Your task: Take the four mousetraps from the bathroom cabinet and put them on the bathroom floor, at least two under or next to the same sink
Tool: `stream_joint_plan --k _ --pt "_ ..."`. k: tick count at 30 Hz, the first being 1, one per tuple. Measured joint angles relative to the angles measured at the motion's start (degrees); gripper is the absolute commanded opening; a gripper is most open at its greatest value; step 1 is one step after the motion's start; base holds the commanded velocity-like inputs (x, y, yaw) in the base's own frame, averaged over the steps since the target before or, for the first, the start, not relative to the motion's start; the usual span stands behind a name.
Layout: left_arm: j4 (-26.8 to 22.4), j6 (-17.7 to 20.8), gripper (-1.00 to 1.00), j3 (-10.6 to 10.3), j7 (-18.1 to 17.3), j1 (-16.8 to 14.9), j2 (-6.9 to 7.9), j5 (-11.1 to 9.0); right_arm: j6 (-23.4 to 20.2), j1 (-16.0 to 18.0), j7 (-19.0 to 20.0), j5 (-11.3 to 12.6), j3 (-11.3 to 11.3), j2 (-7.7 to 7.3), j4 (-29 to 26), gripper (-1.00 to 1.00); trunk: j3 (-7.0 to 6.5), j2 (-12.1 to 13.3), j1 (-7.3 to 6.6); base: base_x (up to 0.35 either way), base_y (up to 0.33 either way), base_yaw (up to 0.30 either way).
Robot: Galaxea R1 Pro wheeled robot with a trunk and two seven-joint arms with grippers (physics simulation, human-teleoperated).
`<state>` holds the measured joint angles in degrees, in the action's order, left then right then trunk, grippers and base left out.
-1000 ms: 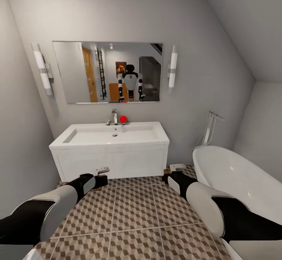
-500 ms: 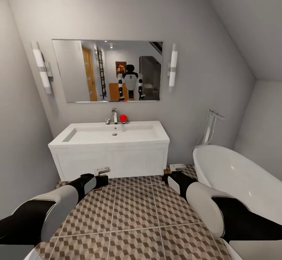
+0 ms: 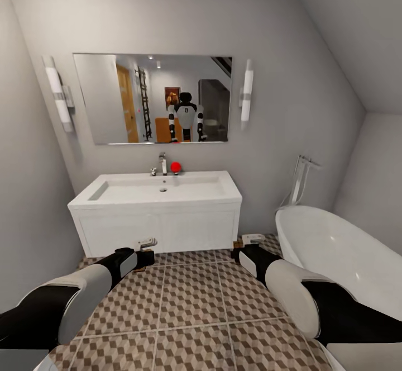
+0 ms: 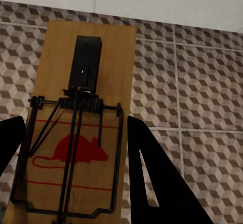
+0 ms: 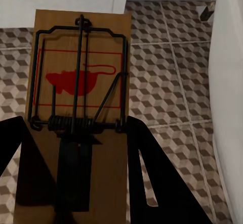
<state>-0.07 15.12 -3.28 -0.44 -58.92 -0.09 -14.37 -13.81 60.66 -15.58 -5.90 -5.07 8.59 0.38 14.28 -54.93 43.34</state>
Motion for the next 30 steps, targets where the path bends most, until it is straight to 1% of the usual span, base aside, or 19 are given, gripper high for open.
stream_joint_plan --k 18,30 --pt "0.00 0.04 -1.00 0.00 -0.02 0.00 0.00 0.00 0.00 0.00 -0.12 0.17 0.00 -0.02 0.00 -1.00 3.24 -7.23 3.96 0.000 0.000 0.005" --pt "0.00 -0.02 -1.00 0.00 -0.03 0.00 0.01 -0.01 -0.01 0.00 0.09 0.10 0.00 -0.05 0.02 -1.00 5.40 -12.04 6.59 0.000 0.000 0.223"
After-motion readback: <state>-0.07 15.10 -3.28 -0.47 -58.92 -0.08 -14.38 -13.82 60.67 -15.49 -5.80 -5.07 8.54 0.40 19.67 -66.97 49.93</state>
